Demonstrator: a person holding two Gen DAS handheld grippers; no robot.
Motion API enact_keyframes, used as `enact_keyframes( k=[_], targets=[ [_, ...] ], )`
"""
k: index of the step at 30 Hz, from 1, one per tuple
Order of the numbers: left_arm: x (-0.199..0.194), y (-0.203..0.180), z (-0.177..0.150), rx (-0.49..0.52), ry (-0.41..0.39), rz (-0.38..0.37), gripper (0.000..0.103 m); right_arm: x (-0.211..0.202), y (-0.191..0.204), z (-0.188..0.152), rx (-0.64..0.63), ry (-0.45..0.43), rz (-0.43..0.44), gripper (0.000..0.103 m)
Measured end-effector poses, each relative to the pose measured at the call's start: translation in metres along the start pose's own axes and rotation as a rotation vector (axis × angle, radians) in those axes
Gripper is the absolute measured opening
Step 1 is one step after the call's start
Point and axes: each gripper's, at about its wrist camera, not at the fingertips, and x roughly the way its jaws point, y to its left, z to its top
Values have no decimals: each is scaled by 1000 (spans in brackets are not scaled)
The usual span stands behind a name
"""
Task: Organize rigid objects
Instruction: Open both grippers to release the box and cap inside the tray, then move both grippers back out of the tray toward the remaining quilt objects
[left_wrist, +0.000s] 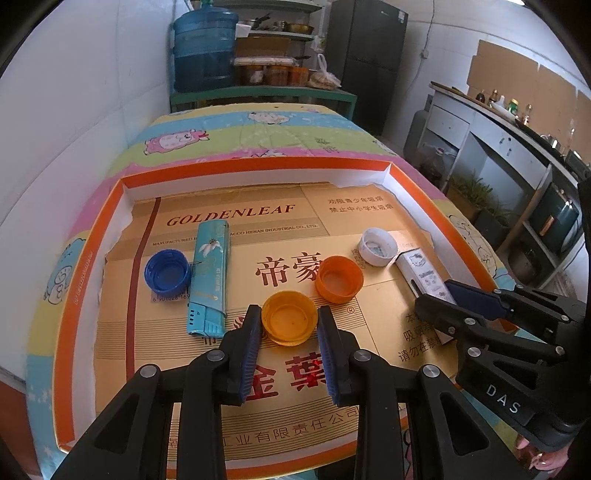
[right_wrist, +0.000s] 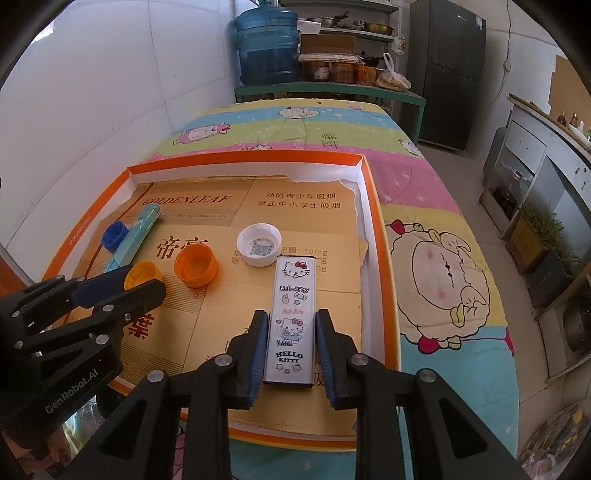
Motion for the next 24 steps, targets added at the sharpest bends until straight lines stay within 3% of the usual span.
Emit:
enact_keyframes(
  k=[3,6,14,16,24],
  targets=[
    [-2,0,-2,0,-3,-3,47,-1,0,-1,3,-5,4,34],
    [-2,-1,-2,4,-4,-5,48,-3,1,-1,-3,-15,-2,45],
    [-13,-1,-1,8,-45,-5,50,-14,-1,0,7,-40,-3,45],
    [-17,0,0,3,-57,-12,61,-17,-1,0,7,-44,-4,45],
    [-36,-4,1,13,-100,-11,63,-32,0,1,9,-62,-10,45]
  ],
)
